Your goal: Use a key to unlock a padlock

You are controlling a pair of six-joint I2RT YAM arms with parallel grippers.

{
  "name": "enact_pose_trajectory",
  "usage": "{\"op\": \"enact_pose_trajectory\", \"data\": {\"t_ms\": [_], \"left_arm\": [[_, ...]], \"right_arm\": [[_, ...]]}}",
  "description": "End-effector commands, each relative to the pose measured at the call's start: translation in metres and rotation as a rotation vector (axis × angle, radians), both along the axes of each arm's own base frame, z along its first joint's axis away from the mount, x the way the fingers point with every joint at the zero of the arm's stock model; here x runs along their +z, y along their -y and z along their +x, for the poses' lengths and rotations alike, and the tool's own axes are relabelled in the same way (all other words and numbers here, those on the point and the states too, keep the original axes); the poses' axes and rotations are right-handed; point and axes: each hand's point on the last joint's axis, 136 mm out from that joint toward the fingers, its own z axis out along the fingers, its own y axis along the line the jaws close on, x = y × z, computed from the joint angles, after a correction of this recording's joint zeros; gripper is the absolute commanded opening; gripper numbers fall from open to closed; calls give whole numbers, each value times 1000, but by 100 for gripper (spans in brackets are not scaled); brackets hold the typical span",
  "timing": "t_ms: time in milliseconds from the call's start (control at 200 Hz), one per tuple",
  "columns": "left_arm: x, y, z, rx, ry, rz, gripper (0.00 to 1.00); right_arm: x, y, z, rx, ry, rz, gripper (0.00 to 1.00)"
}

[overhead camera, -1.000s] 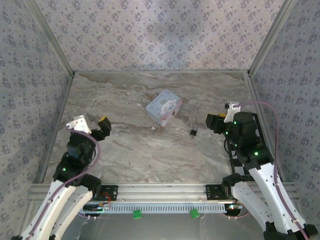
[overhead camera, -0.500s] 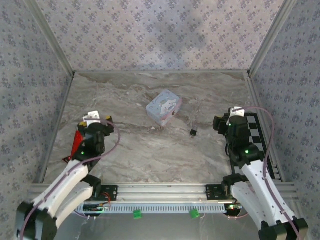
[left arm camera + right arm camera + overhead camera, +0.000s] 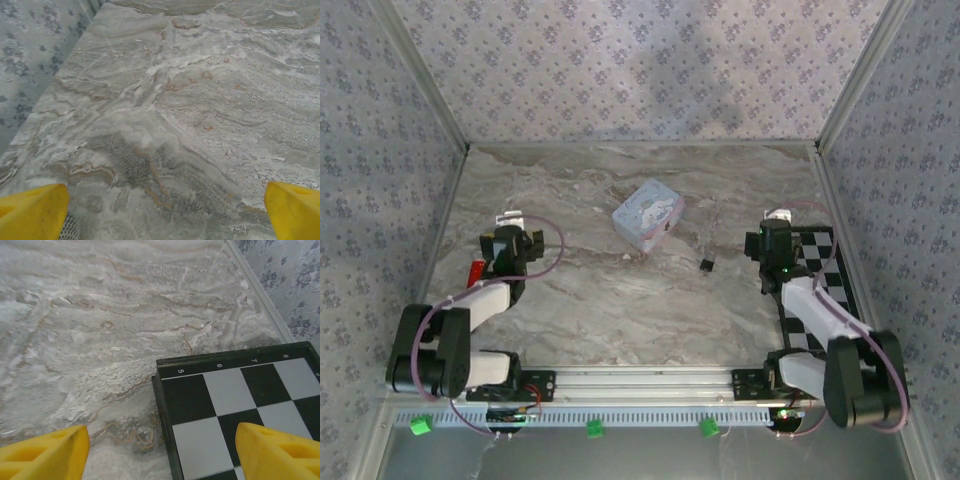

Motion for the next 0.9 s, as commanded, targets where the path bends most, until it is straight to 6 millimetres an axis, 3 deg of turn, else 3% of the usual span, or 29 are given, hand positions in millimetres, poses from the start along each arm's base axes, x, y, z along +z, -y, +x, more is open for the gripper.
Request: {"op": "enact_pose_trajectory", "data": {"t_ms": [0,70,210,365,485,765,840,855,870,895], "left_arm": [[19,8,13,-78,113,-35,100],[18,4,17,-80,139,-90,100],[-7,7,27,-115,122,-122,100],[-8,7,28,-118,105,-128,100],[-8,5,29,-108,104,-134,100],[-8,-1,29,-75,108,-142,100],[-9,-1,29,-76,107,-143,100],[-8,-1,29,-76,108,-142,100],[-8,-1,29,-76,107,-143,100],[-9,-1,29,-75,106,-144,100]], "right_arm": [[16,-2,21,57,128,-3,79],[13,-2,25,79,150,-9,79],[2,-8,33,155,155,0,79],[-6,-19,40,239,184,58,79],[-25,-12,37,219,212,77,79],[-25,-3,42,184,200,106,80],[-25,0,41,163,203,107,84],[-25,1,40,160,204,107,87],[-25,1,40,158,203,106,97],[-25,1,40,158,202,107,99]]}}
